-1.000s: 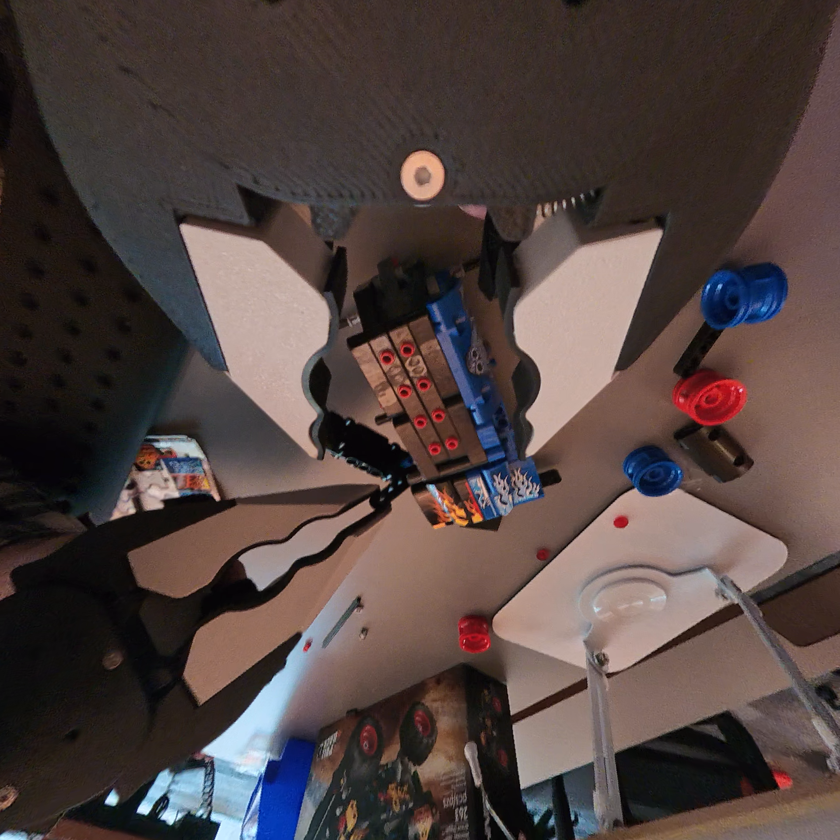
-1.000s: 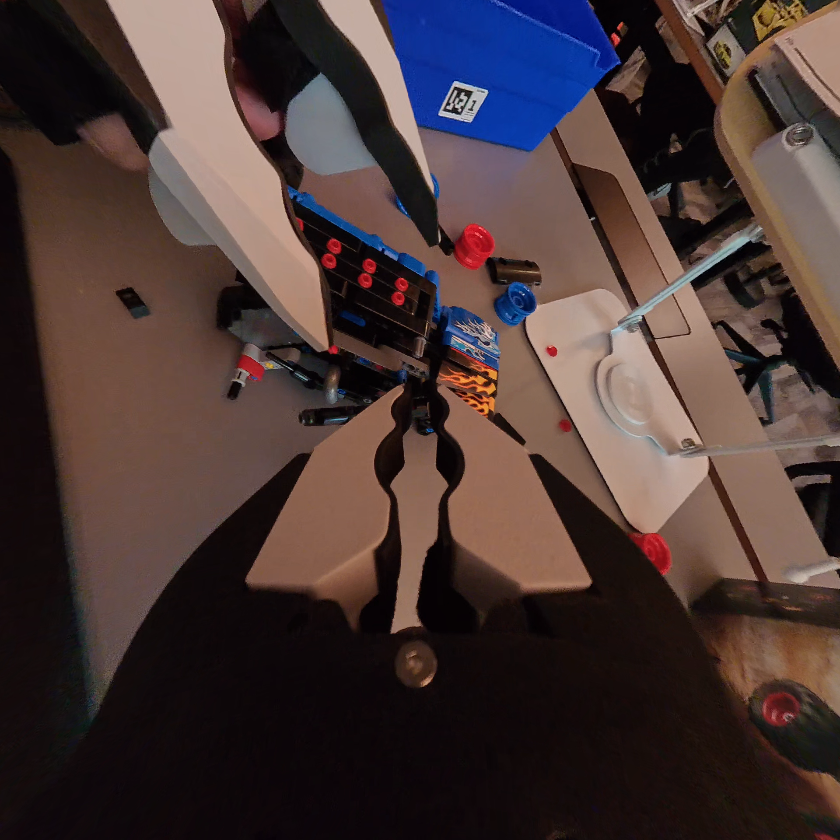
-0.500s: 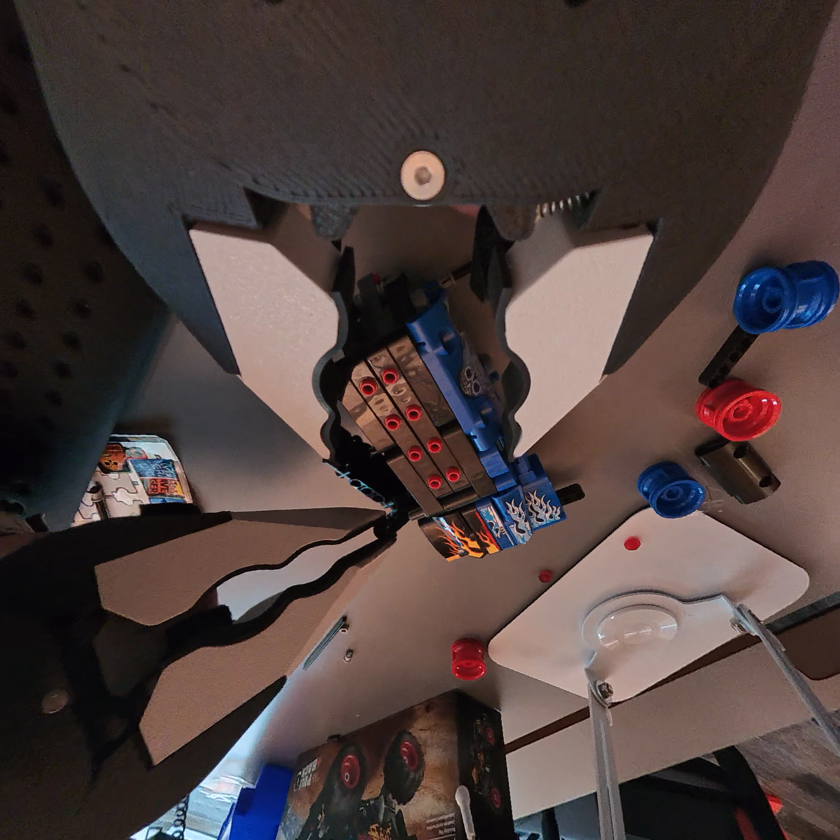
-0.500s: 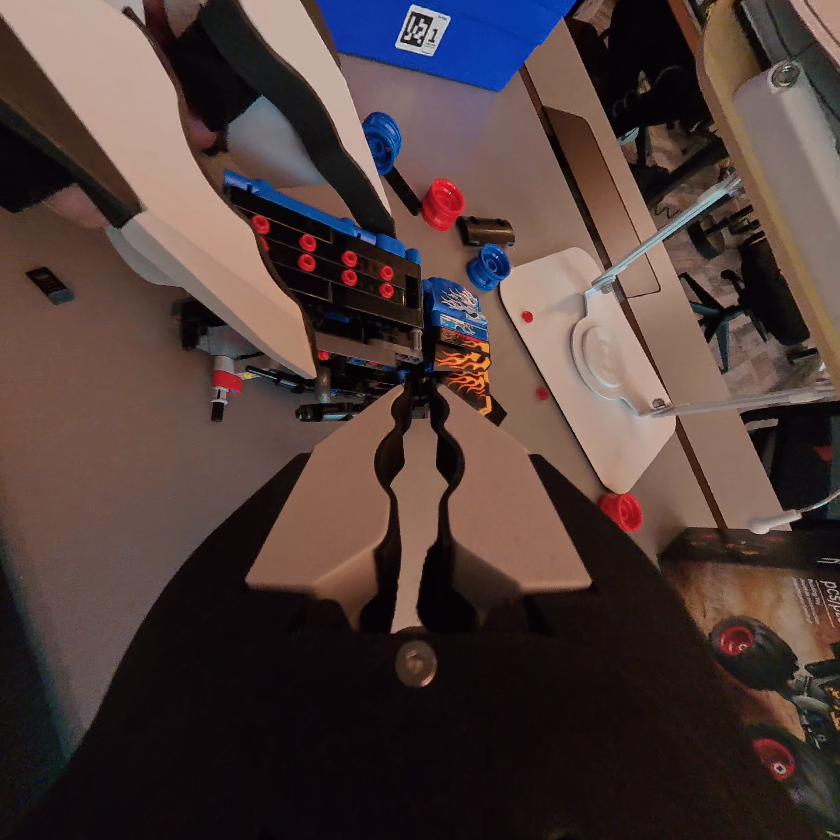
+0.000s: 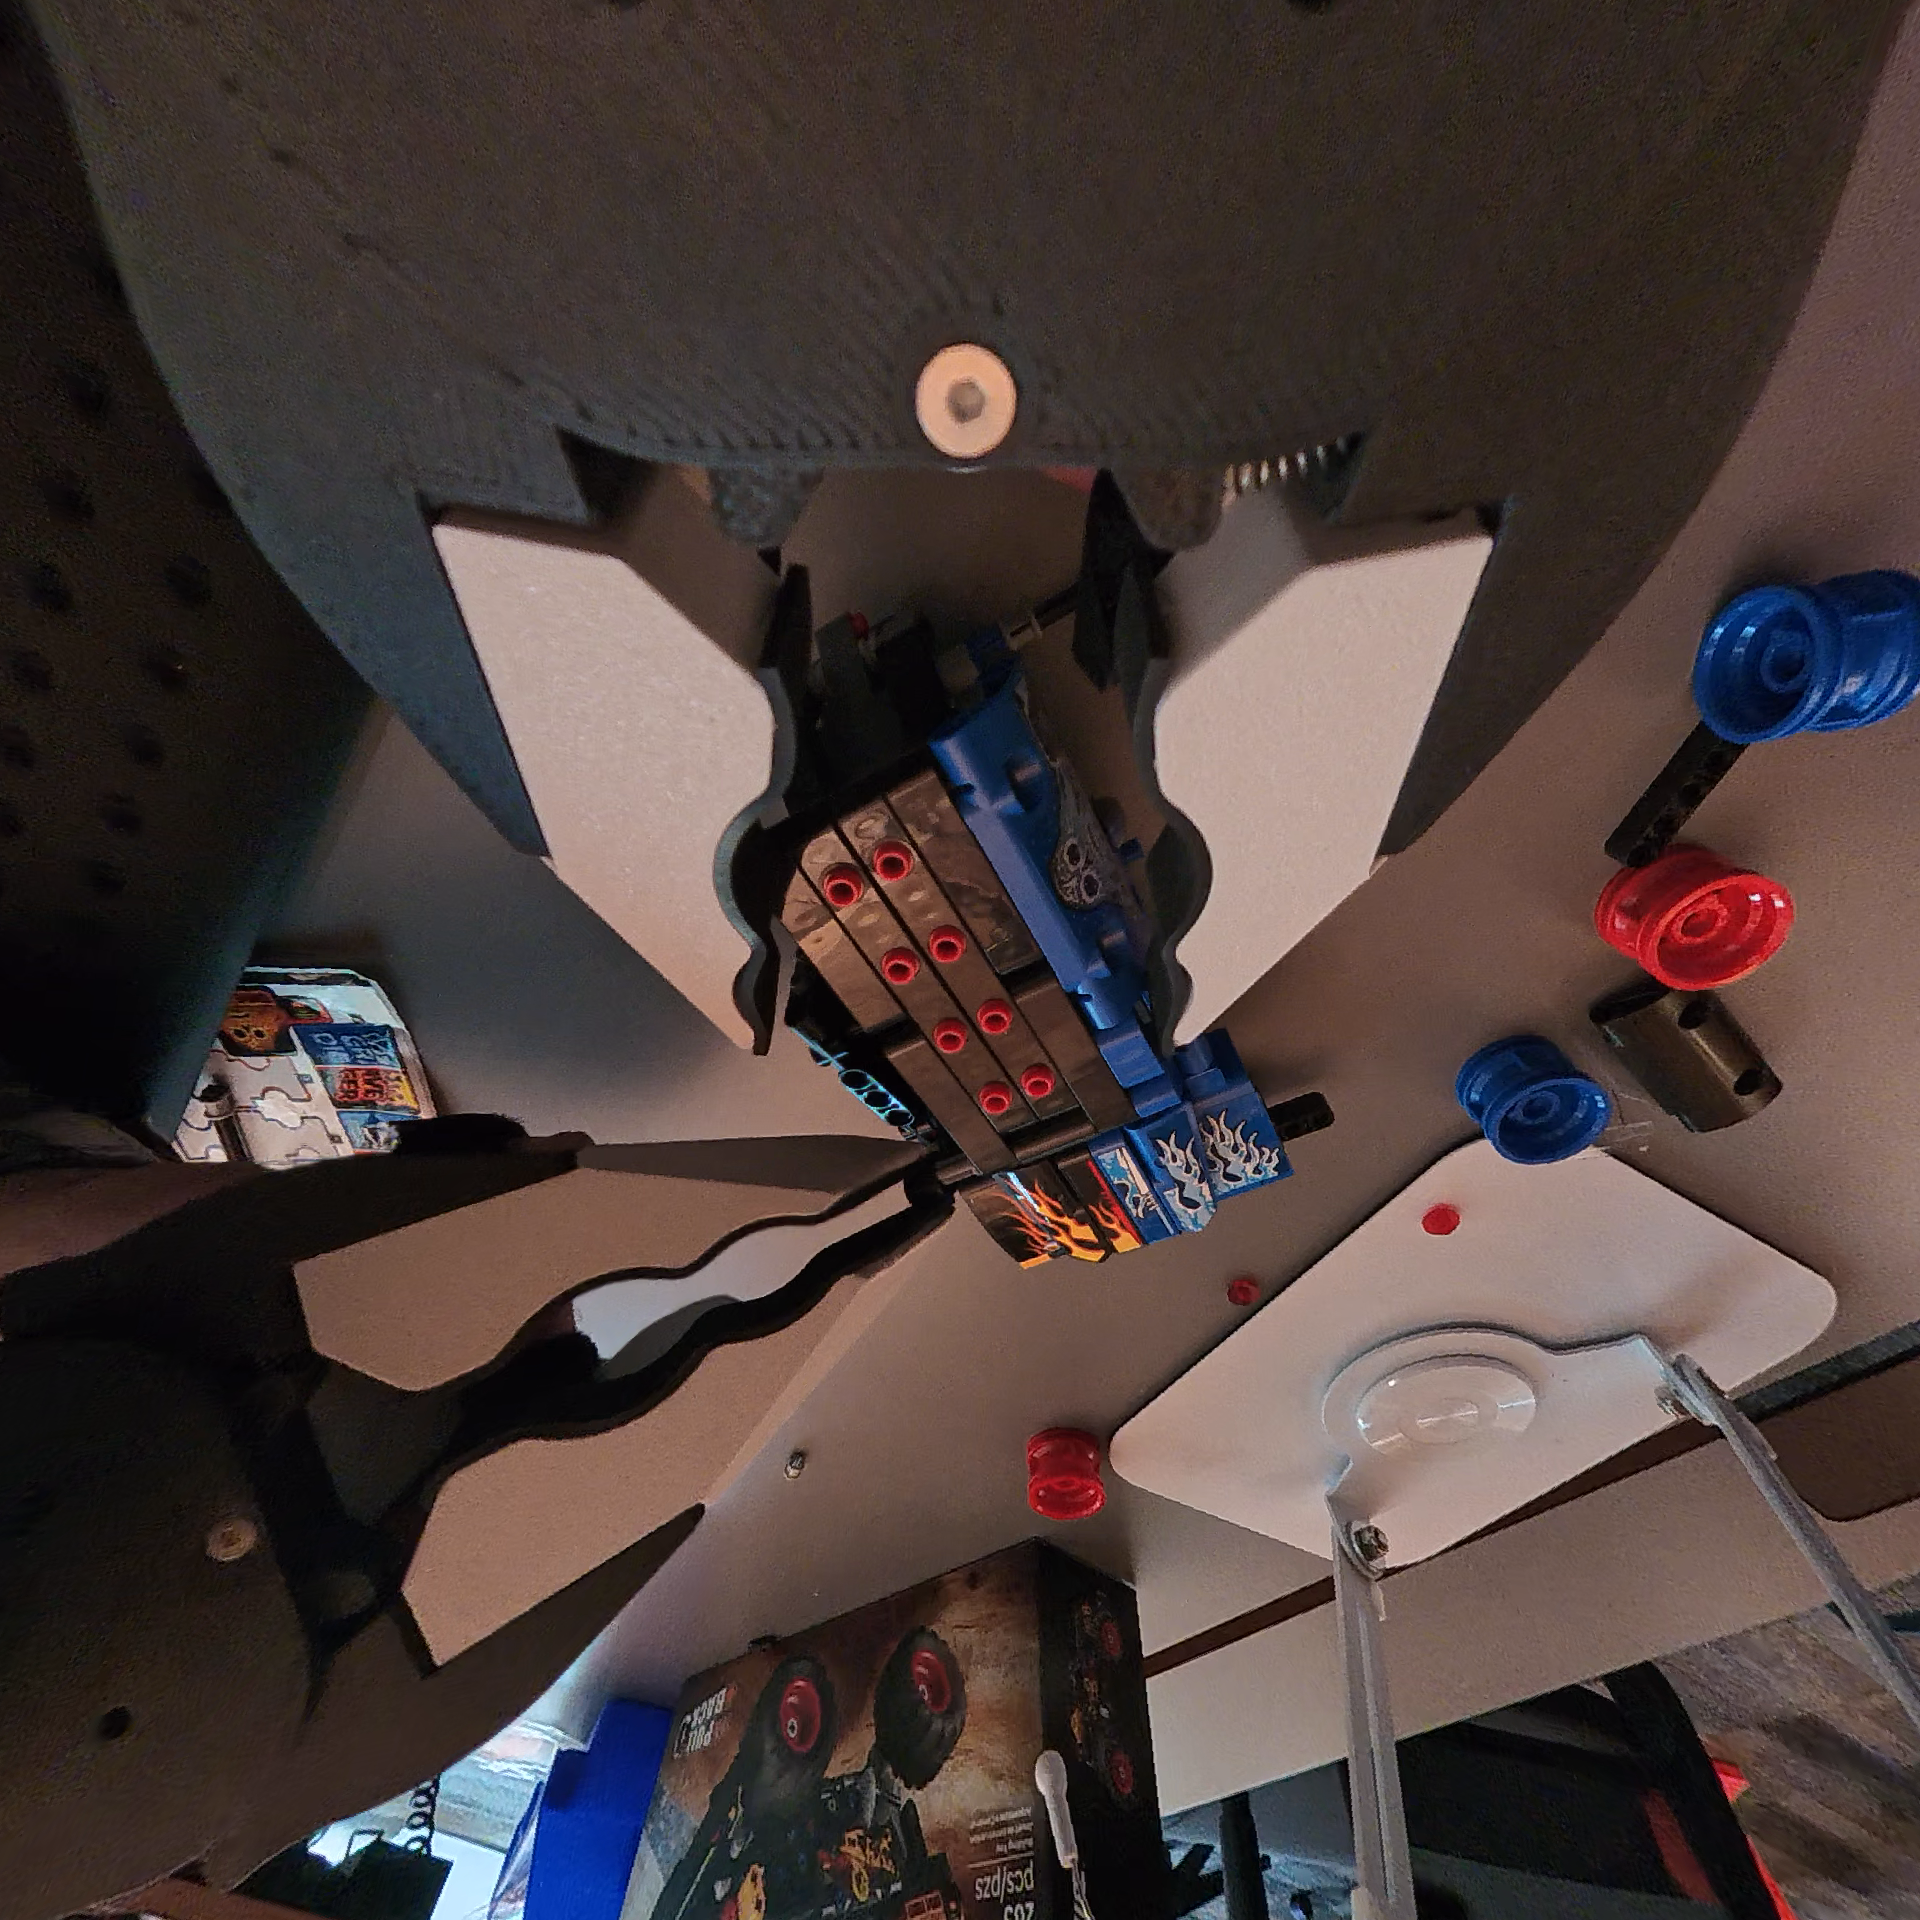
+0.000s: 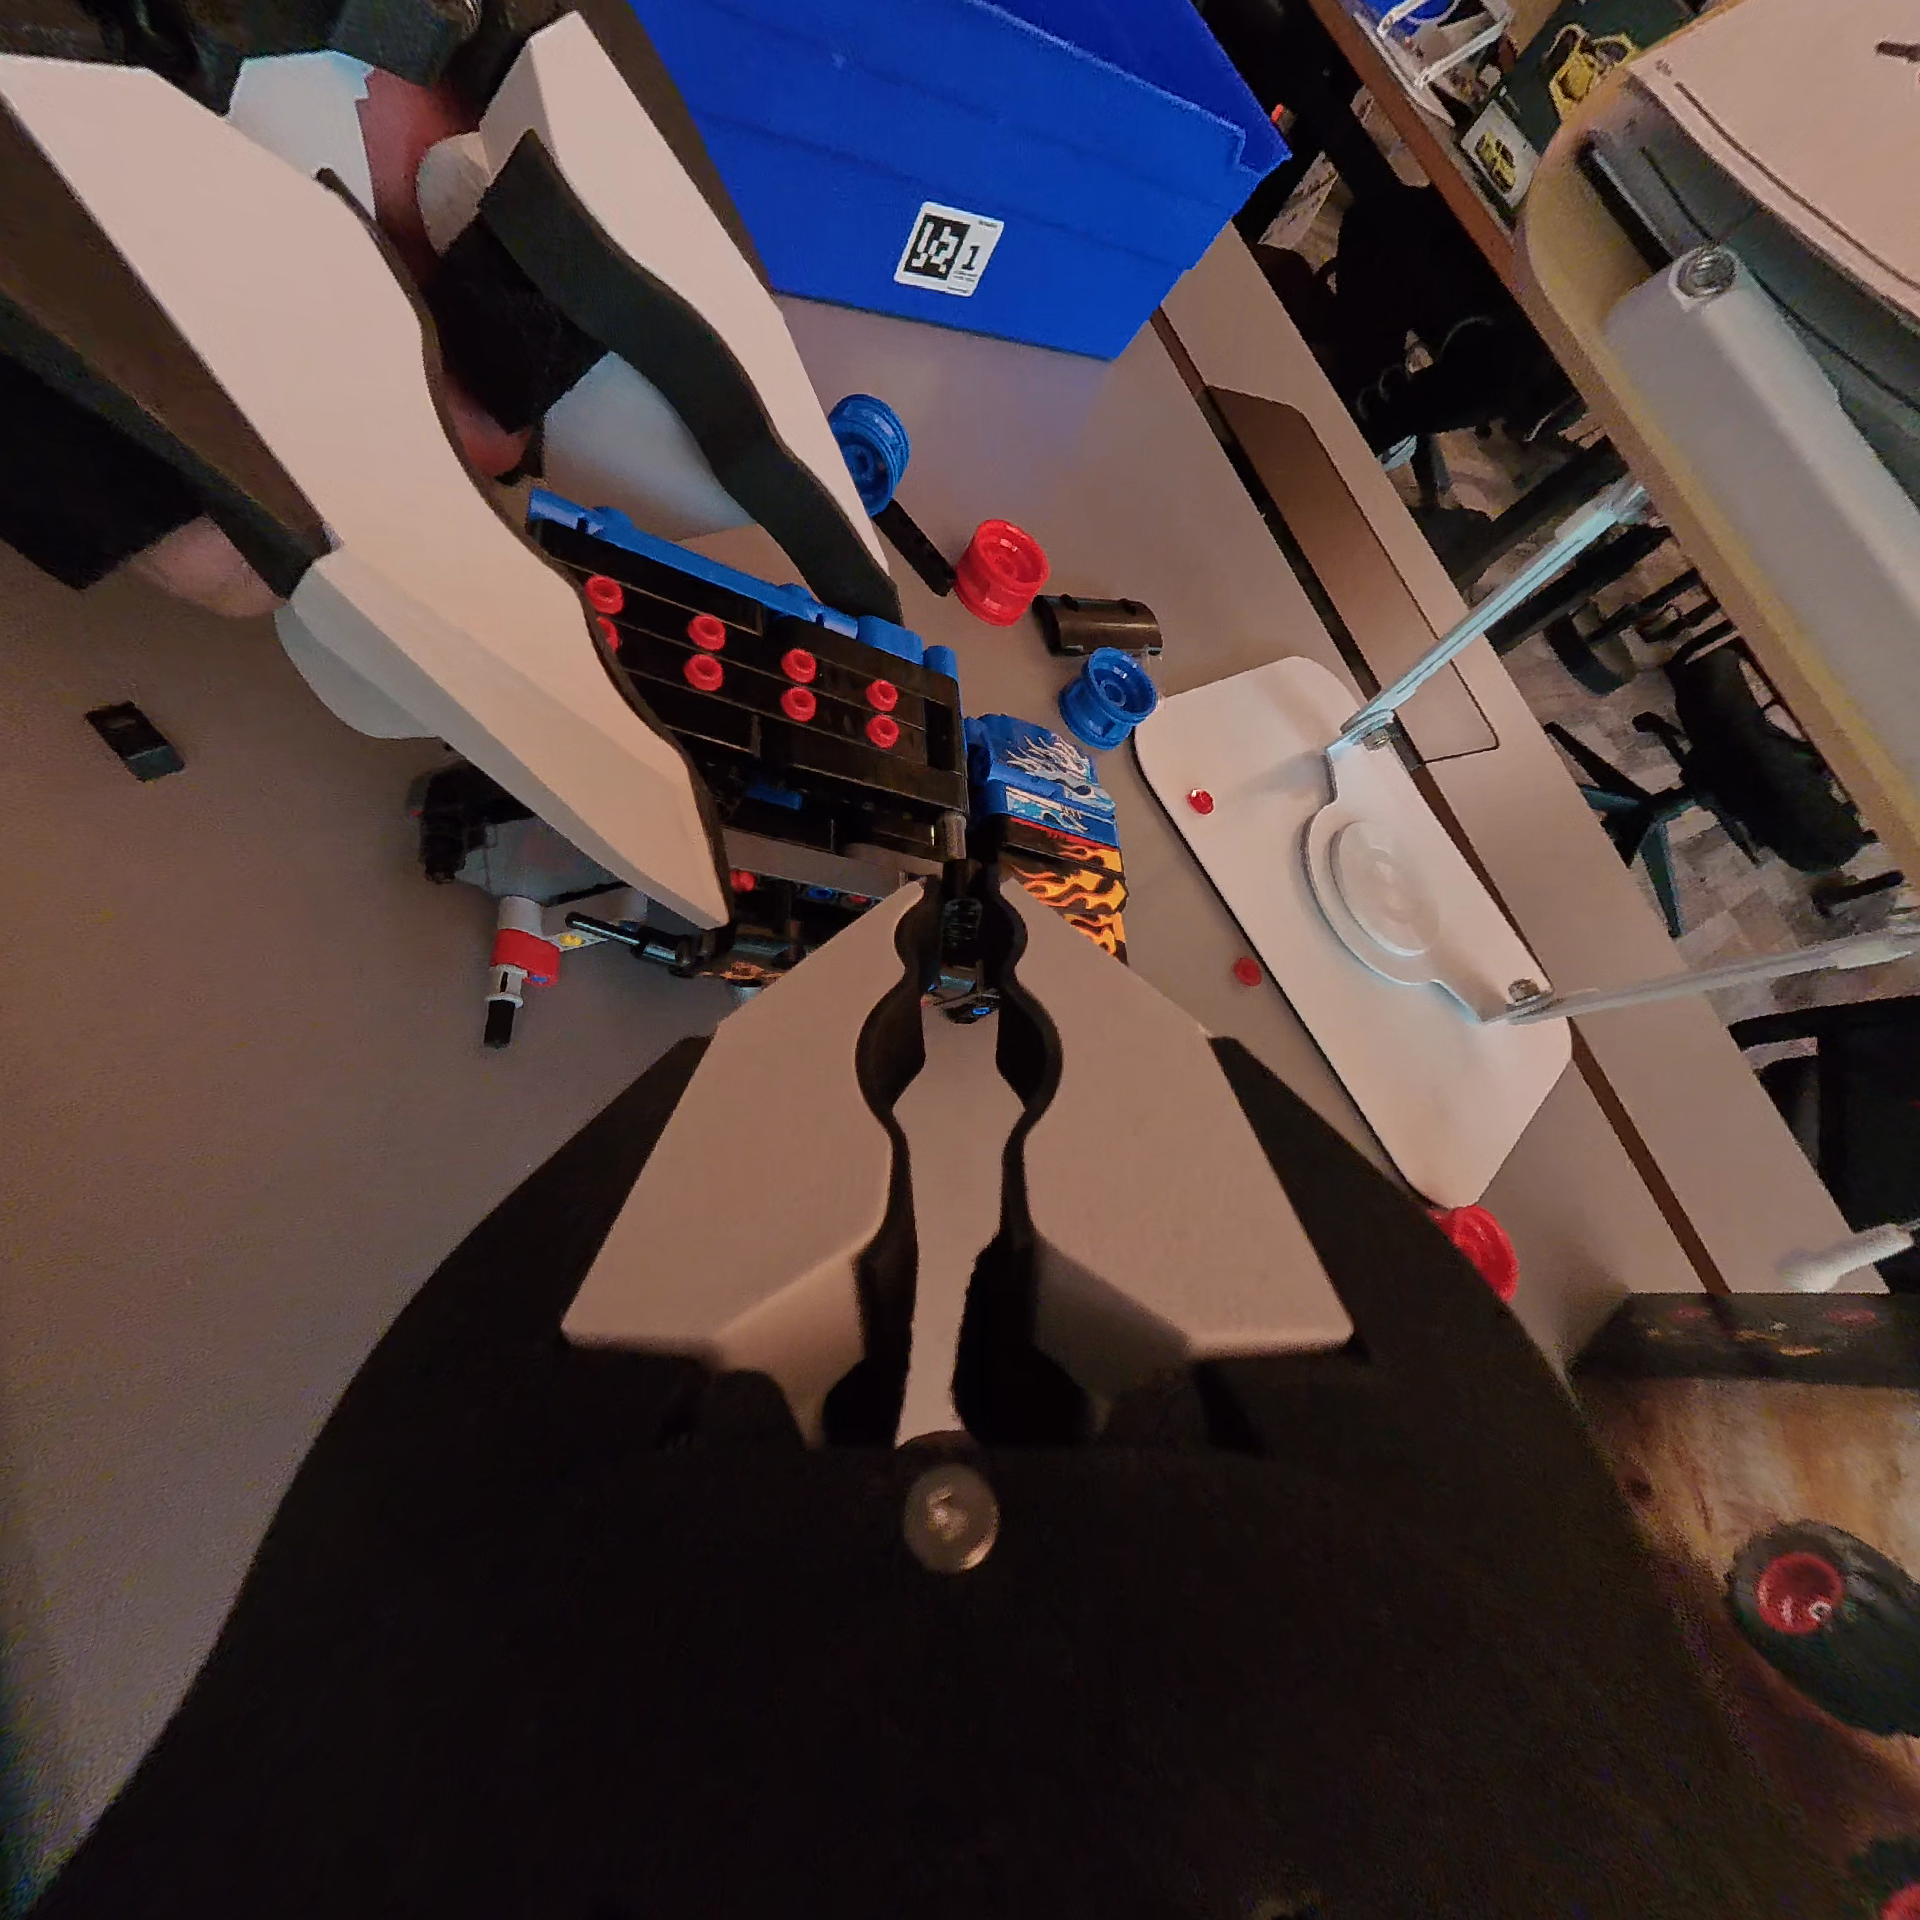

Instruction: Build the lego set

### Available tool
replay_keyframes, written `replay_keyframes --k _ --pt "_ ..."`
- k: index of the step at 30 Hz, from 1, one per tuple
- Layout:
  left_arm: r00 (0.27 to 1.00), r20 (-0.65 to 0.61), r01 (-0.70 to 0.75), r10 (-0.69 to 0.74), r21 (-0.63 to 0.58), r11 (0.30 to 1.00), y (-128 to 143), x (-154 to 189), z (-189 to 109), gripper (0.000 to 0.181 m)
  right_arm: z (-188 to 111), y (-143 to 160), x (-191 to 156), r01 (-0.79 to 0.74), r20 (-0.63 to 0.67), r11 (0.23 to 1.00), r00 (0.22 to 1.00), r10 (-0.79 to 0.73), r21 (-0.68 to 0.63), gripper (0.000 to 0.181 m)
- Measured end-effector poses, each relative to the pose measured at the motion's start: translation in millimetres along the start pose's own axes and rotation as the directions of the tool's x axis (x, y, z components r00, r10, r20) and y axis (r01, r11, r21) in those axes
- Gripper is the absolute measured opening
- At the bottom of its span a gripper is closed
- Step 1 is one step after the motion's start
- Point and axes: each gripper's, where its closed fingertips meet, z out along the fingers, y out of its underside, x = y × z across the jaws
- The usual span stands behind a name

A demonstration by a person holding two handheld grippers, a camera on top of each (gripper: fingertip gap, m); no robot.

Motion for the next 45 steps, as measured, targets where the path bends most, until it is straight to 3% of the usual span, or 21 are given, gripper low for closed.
replay_keyframes --k 13,18,21,26,31,36,41,45 --pt "1.0 0.015 -0.013 0.013 -0.001 1.0 0 -1 0 0.07 1 -3 -2 -0.014 0.018 0.998 1.0 0.013 0.056 0.004" --pt "1.0 -0.005 -0.003 0.003 0.007 1.0 0 0 0 0.07 1 -3 -3 0.023 0.057 0.989 0.998 -0.031 0.145 0.004" --pt "1.0 -0.024 0.02 -0.019 0.015 1.0 -1 1 -1 0.071 1 -4 -3 -0.071 0.148 0.974 0.988 0.039 0.217 0.004" --pt "0.999 -0.029 0.023 -0.022 0.019 1.0 -1 2 0 0.071 5 -7 -3 -0.171 0.188 0.957 0.974 0.128 0.236 0.005" --pt "0.999 -0.034 0.037 -0.036 0.032 0.999 -1 0 -1 0.071 6 -8 -3 -0.191 0.196 0.955 0.969 0.148 0.226 0.009" --pt "0.999 -0.026 0.037 -0.036 0.037 0.999 -1 -1 0 0.07 -5 -5 1 -0.254 0.234 0.947 0.95 0.207 0.197 0.036" --pt "0.999 -0.026 0.038 -0.037 0.038 0.999 -1 0 1 0.071 0 23 3 -0.462 0.303 0.886 0.851 0.429 0.043 0.026" --pt "0.999 -0.029 0.046 -0.045 0.042 0.998 -1 0 1 0.071 2 25 3 -0.502 0.315 0.864 0.825 0.469 0.03 0.018"
